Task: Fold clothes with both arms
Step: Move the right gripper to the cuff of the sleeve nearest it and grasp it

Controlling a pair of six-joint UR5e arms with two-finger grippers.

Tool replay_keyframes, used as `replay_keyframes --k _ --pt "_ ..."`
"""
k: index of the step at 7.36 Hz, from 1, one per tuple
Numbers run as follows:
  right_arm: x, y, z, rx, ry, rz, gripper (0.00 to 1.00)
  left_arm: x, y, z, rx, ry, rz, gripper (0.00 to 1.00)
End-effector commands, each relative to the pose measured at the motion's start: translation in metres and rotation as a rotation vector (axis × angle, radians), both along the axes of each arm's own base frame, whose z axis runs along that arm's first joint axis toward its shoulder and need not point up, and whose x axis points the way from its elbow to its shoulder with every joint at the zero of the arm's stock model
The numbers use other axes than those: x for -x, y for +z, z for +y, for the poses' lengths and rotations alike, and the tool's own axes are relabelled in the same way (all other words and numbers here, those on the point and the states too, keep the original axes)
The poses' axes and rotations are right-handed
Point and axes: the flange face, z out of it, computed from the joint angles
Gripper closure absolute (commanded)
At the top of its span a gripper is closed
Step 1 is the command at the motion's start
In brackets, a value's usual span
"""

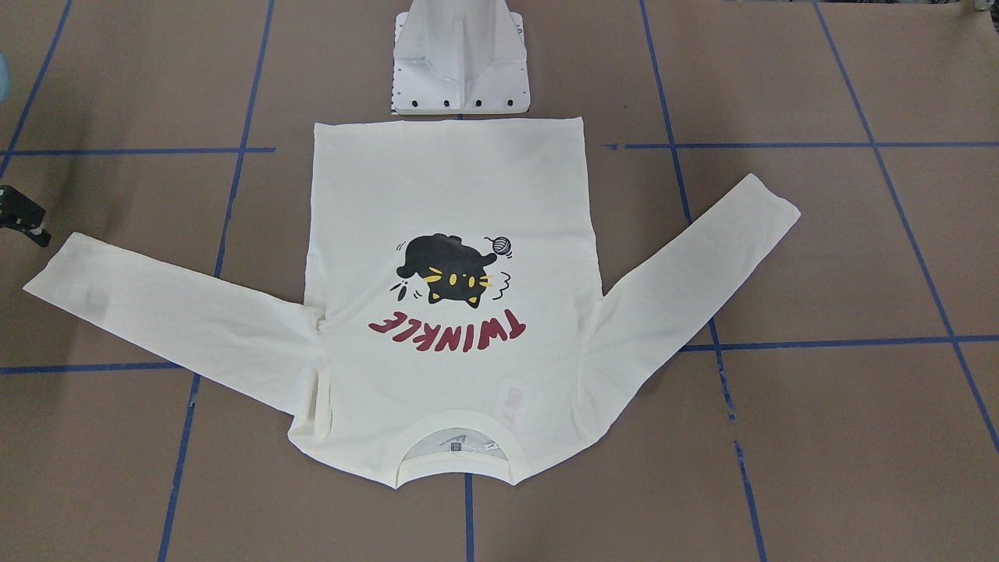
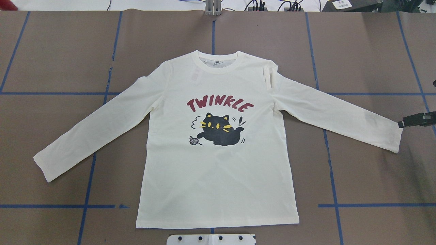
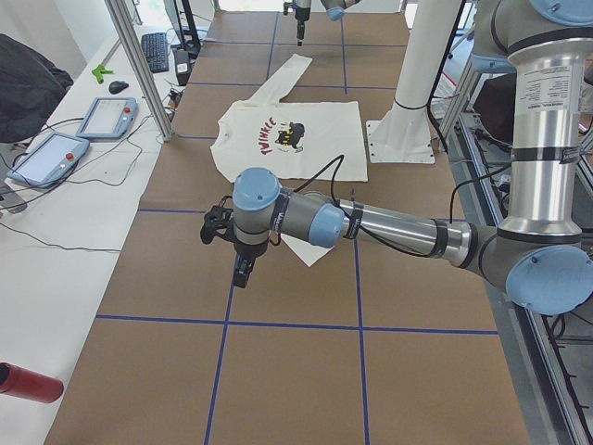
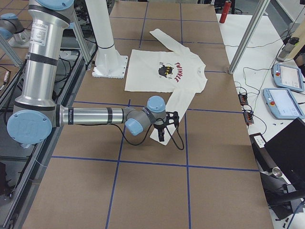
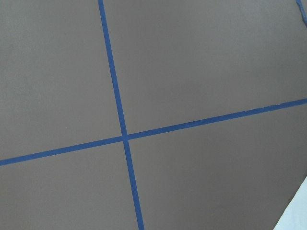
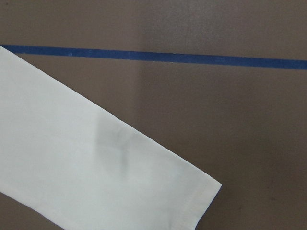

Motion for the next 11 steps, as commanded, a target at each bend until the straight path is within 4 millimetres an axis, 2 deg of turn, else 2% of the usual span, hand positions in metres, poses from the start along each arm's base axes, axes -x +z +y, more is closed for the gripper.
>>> replay_keyframes --k 1,5,7,11 --pt "0.024 0.021 -0.010 0.035 -0.020 0.008 0.00 0.000 0.001 0.000 0.001 -0.002 0.001 0.00" --pt "0.038 0.030 -0.008 0.056 -0.046 0.019 0.00 0.000 -0.002 -0.002 -0.026 -0.004 0.002 0.00" --pt "0.040 0.046 -0.001 0.082 -0.056 0.038 0.00 0.000 -0.002 -0.002 -0.027 -0.003 0.001 0.00" --pt "0.046 0.053 0.002 0.091 -0.069 0.051 0.00 0.000 -0.001 -0.002 -0.026 -0.001 0.001 0.00"
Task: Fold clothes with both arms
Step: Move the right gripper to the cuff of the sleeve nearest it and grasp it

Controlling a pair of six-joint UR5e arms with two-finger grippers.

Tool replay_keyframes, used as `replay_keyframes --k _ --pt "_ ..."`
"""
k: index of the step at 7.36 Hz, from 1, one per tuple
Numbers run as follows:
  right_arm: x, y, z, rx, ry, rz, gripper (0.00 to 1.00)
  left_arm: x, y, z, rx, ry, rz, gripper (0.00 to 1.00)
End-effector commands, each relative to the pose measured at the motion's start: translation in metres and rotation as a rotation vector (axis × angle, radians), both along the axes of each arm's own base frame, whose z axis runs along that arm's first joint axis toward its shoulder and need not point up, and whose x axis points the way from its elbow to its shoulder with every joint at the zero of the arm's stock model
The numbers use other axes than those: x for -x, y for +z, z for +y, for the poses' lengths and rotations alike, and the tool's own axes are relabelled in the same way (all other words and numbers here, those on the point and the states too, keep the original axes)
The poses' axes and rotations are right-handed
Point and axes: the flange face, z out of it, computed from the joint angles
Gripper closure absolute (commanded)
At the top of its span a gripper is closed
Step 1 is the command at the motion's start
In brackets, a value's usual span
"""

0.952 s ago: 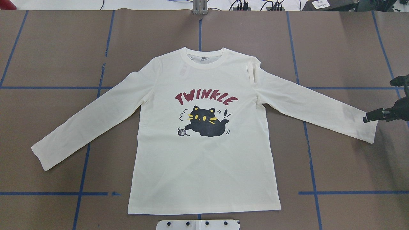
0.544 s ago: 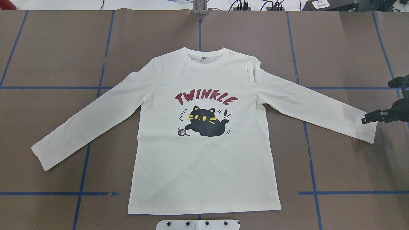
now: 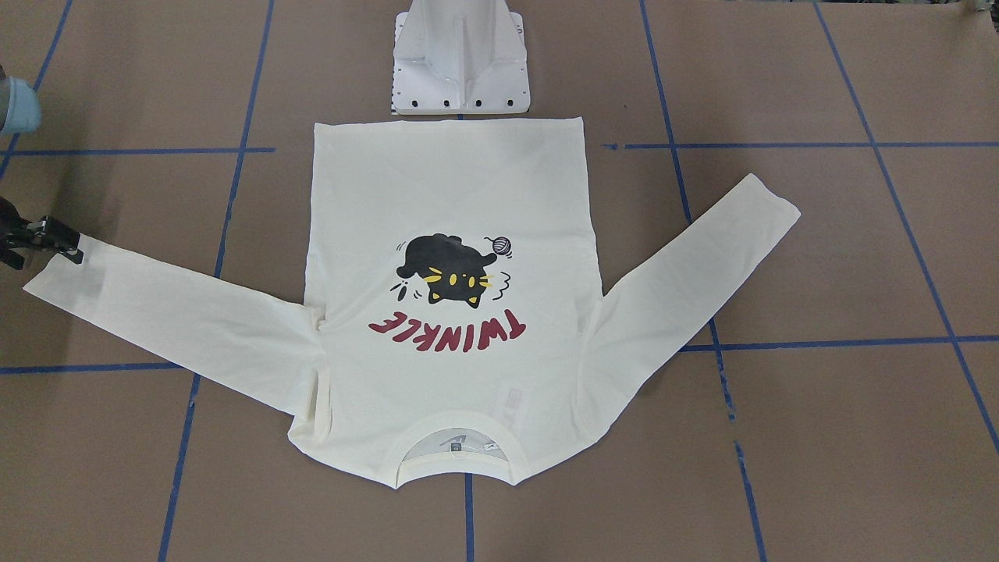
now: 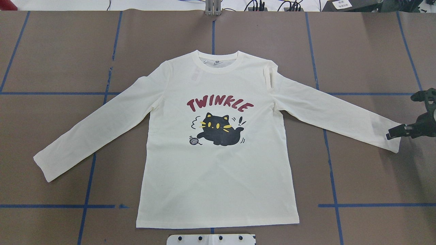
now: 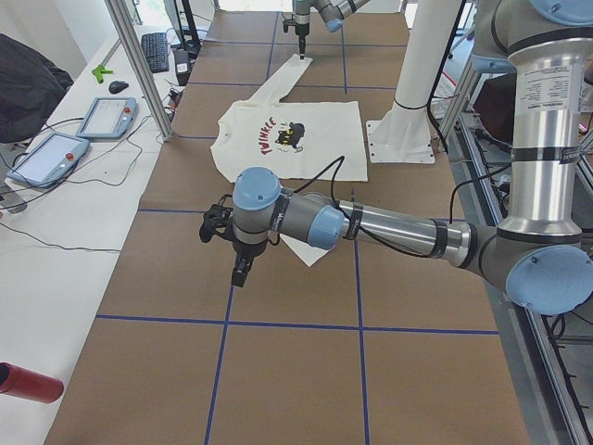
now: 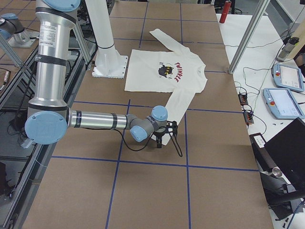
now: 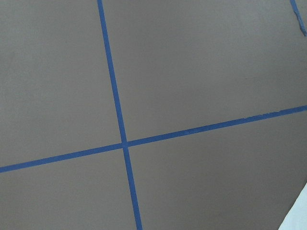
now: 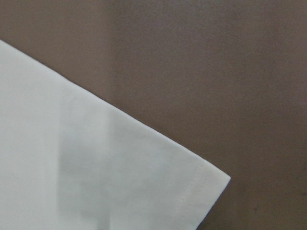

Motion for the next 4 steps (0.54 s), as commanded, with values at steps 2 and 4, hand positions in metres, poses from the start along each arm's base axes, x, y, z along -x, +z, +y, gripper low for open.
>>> replay_keyframes --k 2,4 --pt "0.0019 0.0010 0.0013 0.004 -0.005 -0.001 0.50 0.0000 0.0006 0.0000 0.000 0.001 -0.001 0.00" --pt "0.0019 0.0009 0.0014 0.004 -0.007 -0.002 0.88 0.0000 0.0014 -0.0001 0.001 0.001 -0.001 0.00"
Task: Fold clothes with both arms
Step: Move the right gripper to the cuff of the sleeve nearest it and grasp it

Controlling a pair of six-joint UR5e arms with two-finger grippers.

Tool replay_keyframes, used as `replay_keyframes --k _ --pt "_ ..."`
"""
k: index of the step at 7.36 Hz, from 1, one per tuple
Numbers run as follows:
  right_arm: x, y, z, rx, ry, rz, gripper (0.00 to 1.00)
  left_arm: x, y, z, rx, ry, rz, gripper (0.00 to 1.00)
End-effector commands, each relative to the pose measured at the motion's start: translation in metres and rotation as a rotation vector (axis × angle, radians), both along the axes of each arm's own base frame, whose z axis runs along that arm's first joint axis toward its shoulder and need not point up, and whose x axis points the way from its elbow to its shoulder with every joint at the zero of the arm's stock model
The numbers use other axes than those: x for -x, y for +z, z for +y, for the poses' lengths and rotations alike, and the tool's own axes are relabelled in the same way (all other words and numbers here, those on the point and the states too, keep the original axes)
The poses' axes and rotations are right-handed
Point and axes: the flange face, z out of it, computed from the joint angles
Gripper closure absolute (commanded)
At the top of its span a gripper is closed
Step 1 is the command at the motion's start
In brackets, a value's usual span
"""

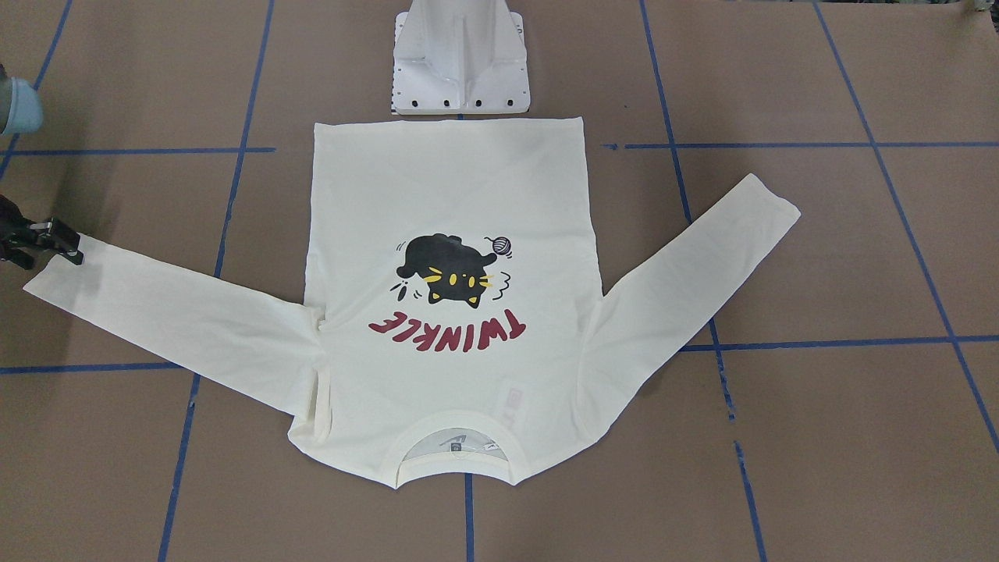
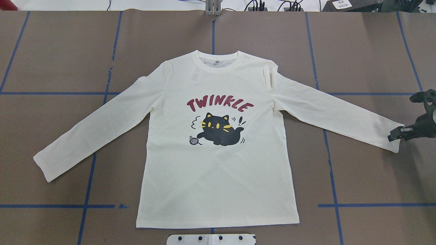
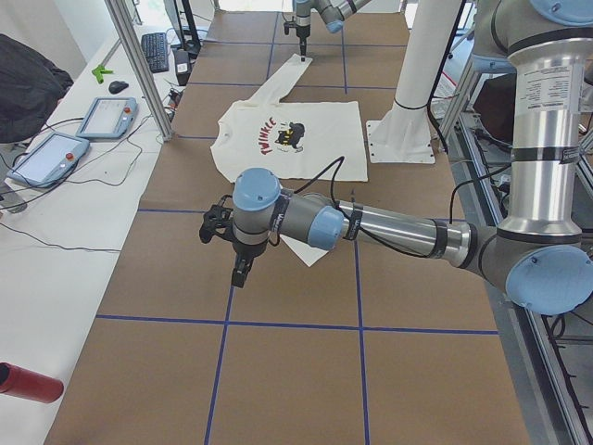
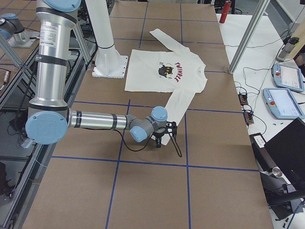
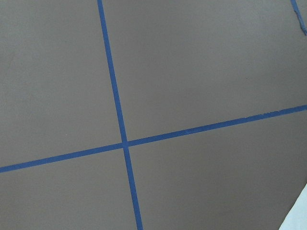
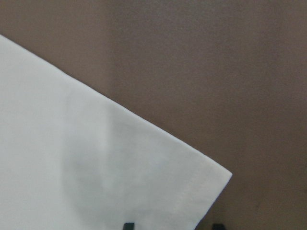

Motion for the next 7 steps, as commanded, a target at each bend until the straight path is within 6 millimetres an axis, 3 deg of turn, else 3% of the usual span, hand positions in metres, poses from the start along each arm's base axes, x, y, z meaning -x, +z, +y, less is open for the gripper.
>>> replay_keyframes --k 1,4,7 --pt "0.001 -0.001 0.000 -0.003 -0.002 -0.003 0.99 0.000 0.000 0.000 -0.001 0.000 0.000 0.00" --pt "0.001 -0.010 0.000 -0.019 -0.005 -0.023 1.00 0.000 0.002 0.000 0.004 0.000 0.000 0.00" --pt "0.004 -0.058 -0.003 -0.082 -0.019 -0.090 1.00 0.000 0.005 0.000 0.011 0.000 0.001 0.00"
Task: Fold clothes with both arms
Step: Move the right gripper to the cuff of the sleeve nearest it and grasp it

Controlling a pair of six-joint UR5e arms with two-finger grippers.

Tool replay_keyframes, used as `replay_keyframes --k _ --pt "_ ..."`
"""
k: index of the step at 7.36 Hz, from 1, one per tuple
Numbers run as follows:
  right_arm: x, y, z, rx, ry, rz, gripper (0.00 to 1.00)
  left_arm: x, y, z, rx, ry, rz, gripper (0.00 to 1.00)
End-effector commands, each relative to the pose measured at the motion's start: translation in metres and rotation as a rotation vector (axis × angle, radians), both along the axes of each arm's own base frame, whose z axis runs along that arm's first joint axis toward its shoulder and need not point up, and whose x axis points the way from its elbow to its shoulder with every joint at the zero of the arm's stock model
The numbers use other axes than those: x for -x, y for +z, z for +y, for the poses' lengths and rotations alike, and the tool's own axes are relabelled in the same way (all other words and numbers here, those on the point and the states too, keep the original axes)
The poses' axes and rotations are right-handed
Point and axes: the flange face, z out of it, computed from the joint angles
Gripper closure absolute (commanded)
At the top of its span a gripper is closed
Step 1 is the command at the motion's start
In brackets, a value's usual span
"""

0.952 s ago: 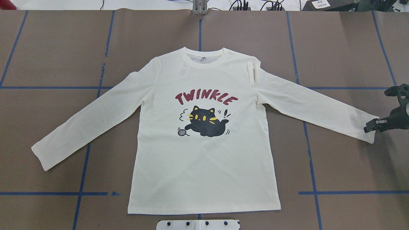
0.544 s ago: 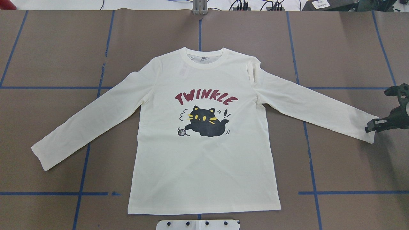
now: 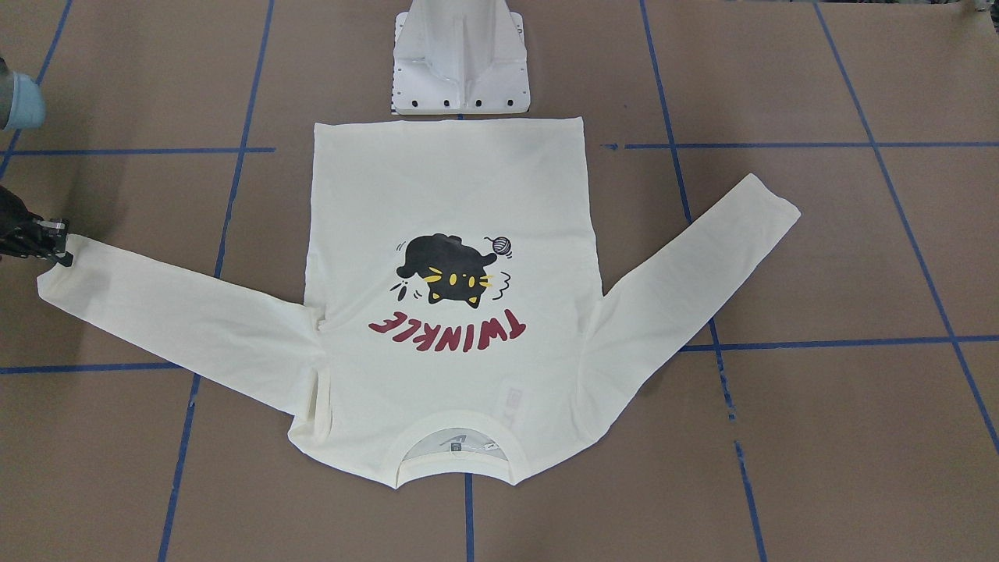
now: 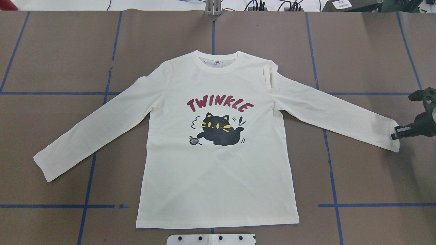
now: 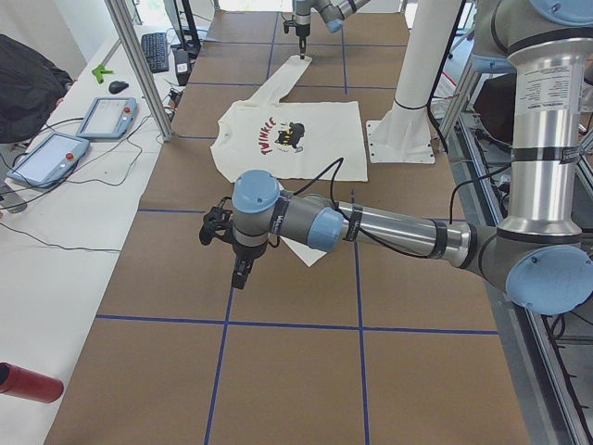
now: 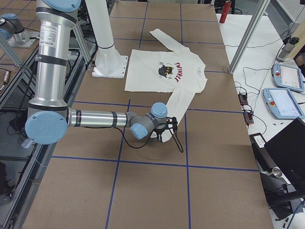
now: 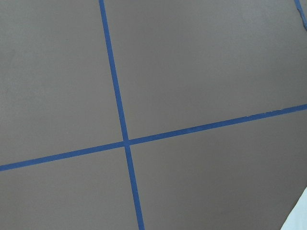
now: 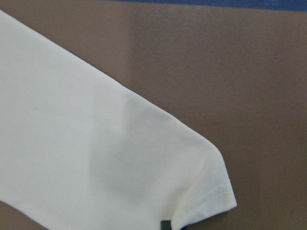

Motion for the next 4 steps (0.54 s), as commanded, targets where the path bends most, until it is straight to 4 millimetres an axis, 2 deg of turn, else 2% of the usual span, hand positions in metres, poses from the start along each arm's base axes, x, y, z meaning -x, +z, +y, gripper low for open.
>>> replay_keyframes --k 1,2,3,4 --pt "0.007 -0.053 -0.005 -0.071 -0.019 -0.075 1.00 0.000 0.001 -0.001 0.003 0.000 0.001 0.00" --pt "0.016 -0.089 -0.021 -0.100 0.001 -0.116 1.00 0.000 0.000 -0.001 0.001 0.000 0.003 0.00" --pt "0.035 -0.135 -0.049 -0.073 0.060 -0.183 1.00 0.000 0.000 -0.001 0.002 -0.001 0.003 0.00" --pt "0.059 -0.190 -0.080 -0.069 0.101 -0.249 1.00 0.000 -0.001 -0.001 0.001 -0.001 0.003 0.00"
